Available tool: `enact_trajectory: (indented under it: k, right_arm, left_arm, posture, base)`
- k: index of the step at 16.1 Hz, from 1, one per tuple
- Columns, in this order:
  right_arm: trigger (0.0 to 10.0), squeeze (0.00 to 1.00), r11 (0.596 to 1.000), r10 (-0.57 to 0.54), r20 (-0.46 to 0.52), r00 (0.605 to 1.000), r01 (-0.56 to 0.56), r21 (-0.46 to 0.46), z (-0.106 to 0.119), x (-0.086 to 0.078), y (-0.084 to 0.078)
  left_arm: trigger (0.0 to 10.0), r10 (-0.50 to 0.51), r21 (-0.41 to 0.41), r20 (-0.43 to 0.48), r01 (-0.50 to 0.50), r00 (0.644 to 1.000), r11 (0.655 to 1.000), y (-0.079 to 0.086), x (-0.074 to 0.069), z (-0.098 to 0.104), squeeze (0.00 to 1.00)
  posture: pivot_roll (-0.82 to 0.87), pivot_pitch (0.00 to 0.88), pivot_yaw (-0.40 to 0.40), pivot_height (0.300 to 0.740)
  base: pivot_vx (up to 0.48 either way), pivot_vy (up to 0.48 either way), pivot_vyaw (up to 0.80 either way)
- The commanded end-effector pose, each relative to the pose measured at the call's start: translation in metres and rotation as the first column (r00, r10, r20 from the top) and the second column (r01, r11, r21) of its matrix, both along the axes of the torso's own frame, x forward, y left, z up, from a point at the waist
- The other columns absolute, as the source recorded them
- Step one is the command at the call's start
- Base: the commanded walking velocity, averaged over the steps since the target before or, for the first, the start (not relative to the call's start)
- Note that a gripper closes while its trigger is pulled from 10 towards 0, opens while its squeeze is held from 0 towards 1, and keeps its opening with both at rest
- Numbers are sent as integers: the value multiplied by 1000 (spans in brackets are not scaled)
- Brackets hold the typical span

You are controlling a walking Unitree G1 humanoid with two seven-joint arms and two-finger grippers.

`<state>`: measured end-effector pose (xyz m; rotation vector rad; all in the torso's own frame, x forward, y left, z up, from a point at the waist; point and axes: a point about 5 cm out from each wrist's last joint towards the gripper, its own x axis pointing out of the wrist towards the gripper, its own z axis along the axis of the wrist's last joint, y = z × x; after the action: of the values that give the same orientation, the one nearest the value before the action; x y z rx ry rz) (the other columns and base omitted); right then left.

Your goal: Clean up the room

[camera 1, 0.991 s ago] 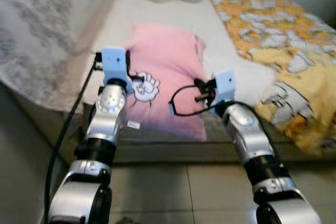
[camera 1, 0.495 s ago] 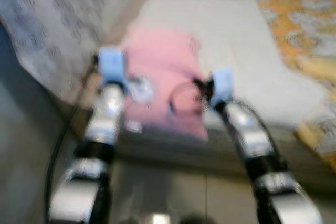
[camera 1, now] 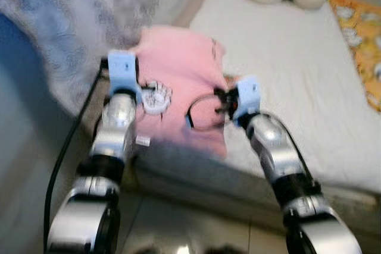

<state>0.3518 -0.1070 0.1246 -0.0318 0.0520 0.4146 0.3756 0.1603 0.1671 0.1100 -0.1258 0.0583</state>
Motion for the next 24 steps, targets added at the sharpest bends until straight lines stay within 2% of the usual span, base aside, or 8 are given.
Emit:
enact_trajectory:
  k: [1, 4, 10, 14, 16, 18, 21, 24]
  right_arm:
    - [10000, 0, 994, -111, 2, 994, 111, -6, -2, 1, -28]
    - [10000, 0, 989, -146, 13, 989, 146, -1, 1, 2, -32]
    - [10000, 0, 993, -118, 22, 993, 118, -1, 3, 5, -26]
    - [10000, 0, 986, -164, -32, 986, 165, 28, -3, 11, -25]
    - [10000, 0, 973, -177, -133, 975, 193, 124, -10, 19, -14]
    - [10000, 0, 955, -153, -241, 958, 206, 213, -16, 22, 2]
    - [10000, 0, 954, -135, -340, 931, 215, 210, -37, 14, 18]
    - [10000, 0, 951, -111, -403, 908, 215, 221, -49, 6, 38]
  left_arm:
    - [10000, 53, 0, 54, -53, 997, 999, 12, 4, 17, 0]
    - [10000, 51, 2, 55, -51, 997, 999, 13, 5, 18, 0]
    - [10000, 61, 15, 59, -61, 996, 998, 17, 9, 21, 0]
    - [10000, 58, 52, 43, -61, 997, 997, 21, 13, 21, 0]
    - [10000, 53, 115, 3, -53, 999, 992, 26, 21, 22, 0]
    - [10000, 61, 186, -46, -51, 997, 981, 34, 26, 22, 0]
    - [10000, 62, 263, -72, -41, 995, 964, 39, 26, 17, 0]
    - [10000, 103, 353, -48, -79, 994, 932, 56, 24, 22, 0]
  posture:
    - [61, 0, -41, 740]
    - [61, 0, -43, 740]
    - [64, 0, -44, 740]
    - [60, 0, -43, 740]
    - [51, 4, -45, 740]
    - [43, 85, -54, 740]
    - [46, 150, -59, 740]
    - [50, 178, -62, 740]
  base:
    - [480, 0, 0]
    - [480, 0, -773]
    - [480, 0, 0]
    - [480, 0, 0]
    - [480, 0, 0]
    - [0, 0, 0]
    - [0, 0, 0]
    - [0, 0, 0]
